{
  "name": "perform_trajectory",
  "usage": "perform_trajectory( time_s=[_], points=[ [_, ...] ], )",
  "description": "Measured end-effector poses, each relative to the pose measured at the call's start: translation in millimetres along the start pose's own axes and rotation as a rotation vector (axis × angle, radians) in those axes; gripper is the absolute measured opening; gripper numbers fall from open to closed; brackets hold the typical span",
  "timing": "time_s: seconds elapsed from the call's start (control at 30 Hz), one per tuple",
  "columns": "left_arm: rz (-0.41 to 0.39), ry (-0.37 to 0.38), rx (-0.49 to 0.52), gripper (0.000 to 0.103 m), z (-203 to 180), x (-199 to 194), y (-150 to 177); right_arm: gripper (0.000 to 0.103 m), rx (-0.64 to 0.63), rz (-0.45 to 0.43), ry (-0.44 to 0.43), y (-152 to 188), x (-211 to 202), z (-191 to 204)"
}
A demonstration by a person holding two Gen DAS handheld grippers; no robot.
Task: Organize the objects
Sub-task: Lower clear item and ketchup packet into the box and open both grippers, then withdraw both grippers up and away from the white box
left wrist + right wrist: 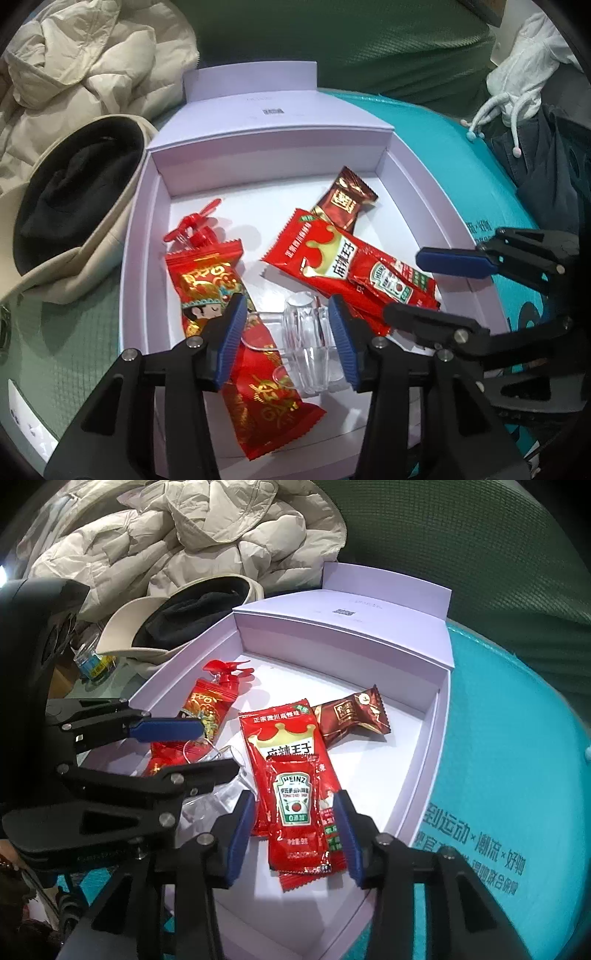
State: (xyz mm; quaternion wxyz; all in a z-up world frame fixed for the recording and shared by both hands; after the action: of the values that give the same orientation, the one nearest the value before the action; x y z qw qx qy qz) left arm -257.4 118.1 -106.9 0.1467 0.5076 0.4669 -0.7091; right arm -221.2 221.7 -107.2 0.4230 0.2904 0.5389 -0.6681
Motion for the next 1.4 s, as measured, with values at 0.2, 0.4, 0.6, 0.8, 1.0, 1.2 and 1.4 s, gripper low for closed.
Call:
perform_trajectory(
  time_s=[0.2, 0.4, 0.6, 0.8, 1.0, 1.2, 1.4],
  points=[
    [-0.015, -0.013, -0.046, 0.051, 11, -10, 0, 0.049, 0.014, 0.000, 0.036, -3, -7, 1],
    [-0.044, -0.045, -0.066, 0.061, 18, -27, -5, 0.049, 0.026, -0.028, 0.049, -9, -23, 4],
    [-0.081, -0.083, -0.070, 0.077, 24, -51, -10, 0.053, 0.022, -0.075, 0.073, -18, -42, 10],
    [-0.113, -0.102, -0.086, 0.082, 33, -82, -13, 0.054, 0.033, -0.111, 0.087, -27, -65, 18],
    [-0.146, -0.117, -0.108, 0.082, 39, -113, -11, 0.057, 0.025, -0.195, 0.110, -35, -101, 32],
    [-0.160, -0.162, -0.136, 0.082, 48, -144, -6, 0.064, 0.030, -0.271, 0.139, -39, -134, 44],
    [-0.175, -0.195, -0.119, 0.082, 47, -171, 0, 0.065, 0.023, -0.308, 0.151, -35, -156, 59]
  ],
)
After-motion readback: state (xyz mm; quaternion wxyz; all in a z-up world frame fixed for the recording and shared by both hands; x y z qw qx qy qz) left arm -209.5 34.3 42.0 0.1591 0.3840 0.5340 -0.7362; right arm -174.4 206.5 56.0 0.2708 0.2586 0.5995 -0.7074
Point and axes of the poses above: each gripper's, at about its wrist camera, not at the fingertips, and x roughly the way its jaws point, z to its left, y to its underside, the point moved 5 cm from there along x, roughly the way its jaws point, and after that the axes turned 15 degrees about x, right-handed, at the moved point
